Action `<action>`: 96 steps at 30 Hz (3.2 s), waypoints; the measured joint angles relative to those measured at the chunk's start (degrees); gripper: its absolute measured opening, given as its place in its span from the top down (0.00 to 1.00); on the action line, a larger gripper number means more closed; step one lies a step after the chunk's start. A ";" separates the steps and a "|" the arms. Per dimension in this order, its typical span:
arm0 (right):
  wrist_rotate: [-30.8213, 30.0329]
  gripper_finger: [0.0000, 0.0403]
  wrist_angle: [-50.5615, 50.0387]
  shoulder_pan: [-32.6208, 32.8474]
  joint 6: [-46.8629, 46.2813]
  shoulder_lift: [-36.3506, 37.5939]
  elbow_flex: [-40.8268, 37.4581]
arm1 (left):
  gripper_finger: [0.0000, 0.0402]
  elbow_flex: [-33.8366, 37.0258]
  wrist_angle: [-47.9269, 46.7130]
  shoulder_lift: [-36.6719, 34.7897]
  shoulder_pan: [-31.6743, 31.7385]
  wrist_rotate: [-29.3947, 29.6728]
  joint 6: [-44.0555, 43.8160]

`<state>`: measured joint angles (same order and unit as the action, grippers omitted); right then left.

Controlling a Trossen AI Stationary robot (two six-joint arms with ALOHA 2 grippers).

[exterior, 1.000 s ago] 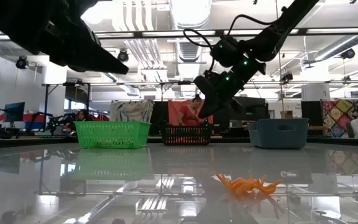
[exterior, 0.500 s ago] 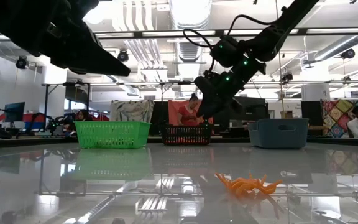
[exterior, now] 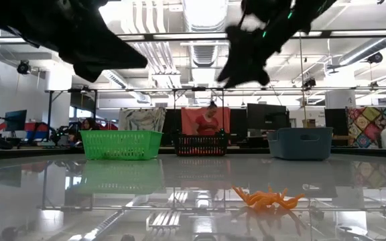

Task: Sort Halloween decoration
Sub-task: Put the orange spider toy into the black bin

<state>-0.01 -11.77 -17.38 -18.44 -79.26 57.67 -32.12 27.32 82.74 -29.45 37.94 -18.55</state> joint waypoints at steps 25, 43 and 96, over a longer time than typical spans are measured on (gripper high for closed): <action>-12.08 0.65 8.42 48.78 -23.99 -6.48 -4.76 | 1.00 -10.42 22.69 23.45 -3.94 -7.59 5.92; -12.10 0.65 24.50 56.48 -32.65 -27.27 1.01 | 1.00 -18.99 21.45 34.23 -4.70 -11.70 8.46; -29.07 0.65 11.62 55.74 -19.44 -29.30 7.70 | 1.00 -20.48 19.27 37.01 -4.77 -19.16 5.81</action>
<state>-29.08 -0.15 38.36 -37.88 -108.57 65.36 -52.60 46.59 119.74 -34.22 18.77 -12.73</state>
